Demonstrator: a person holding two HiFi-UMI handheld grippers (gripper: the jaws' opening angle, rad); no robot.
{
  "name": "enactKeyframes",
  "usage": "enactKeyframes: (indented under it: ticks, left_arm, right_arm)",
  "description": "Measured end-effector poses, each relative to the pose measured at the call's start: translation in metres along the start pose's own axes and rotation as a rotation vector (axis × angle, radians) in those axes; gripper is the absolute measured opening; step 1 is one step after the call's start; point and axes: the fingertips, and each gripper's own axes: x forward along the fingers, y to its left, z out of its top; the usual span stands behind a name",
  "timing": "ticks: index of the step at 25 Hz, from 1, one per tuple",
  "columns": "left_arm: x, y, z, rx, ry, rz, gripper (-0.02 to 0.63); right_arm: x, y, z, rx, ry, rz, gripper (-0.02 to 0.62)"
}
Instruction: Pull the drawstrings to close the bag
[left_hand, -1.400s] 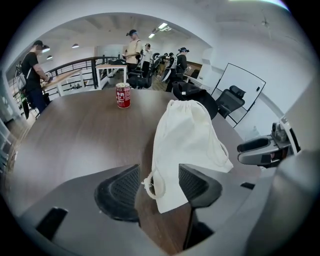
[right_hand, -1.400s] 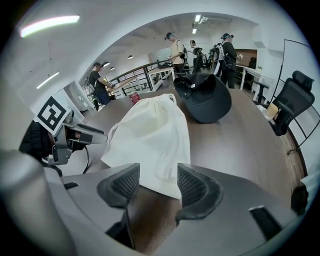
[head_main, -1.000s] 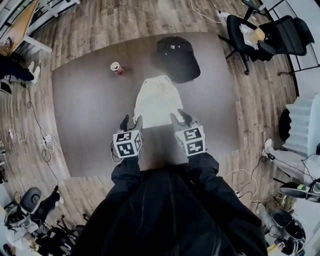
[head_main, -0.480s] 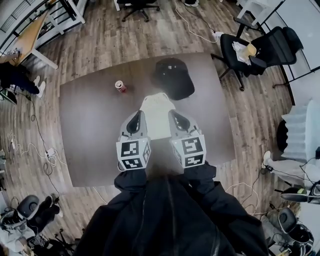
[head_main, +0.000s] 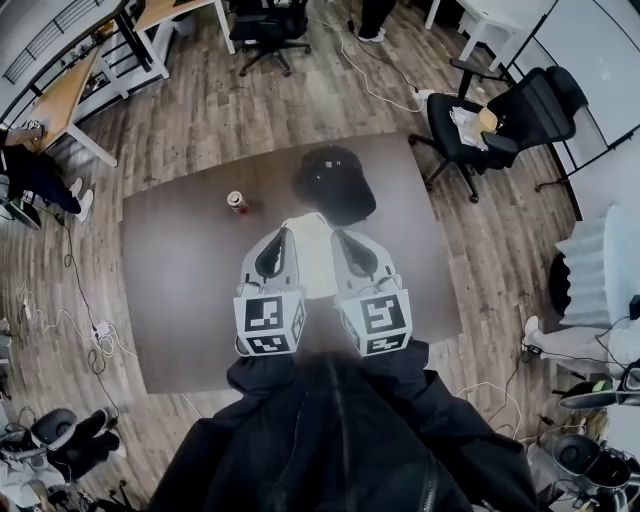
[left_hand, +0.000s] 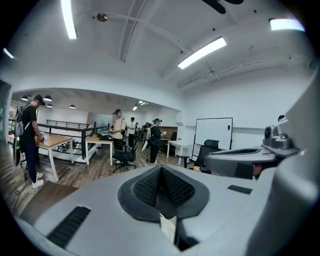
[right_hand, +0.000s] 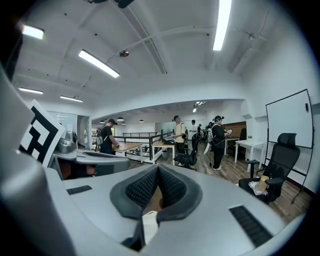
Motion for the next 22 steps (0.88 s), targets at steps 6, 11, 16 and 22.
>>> enactKeyframes:
  ticks: [6, 11, 16, 22]
  left_arm:
    - [-0.003, -0.012, 0.016, 0.022, -0.024, -0.019, 0.032]
    - [-0.008, -0.012, 0.018, 0.030, -0.034, -0.019, 0.032]
    - [-0.012, -0.018, 0.017, 0.034, -0.030, -0.024, 0.032]
    - [-0.011, -0.015, 0.014, 0.030, -0.021, -0.025, 0.032]
  right_arm:
    - [-0.004, -0.005, 0.019, -0.003, -0.039, -0.006, 0.021]
    - [-0.006, -0.003, 0.020, -0.005, -0.045, -0.012, 0.021]
    - [-0.011, -0.001, 0.020, -0.007, -0.047, -0.001, 0.021]
    - [-0.008, 0.002, 0.019, -0.007, -0.041, 0.006, 0.021]
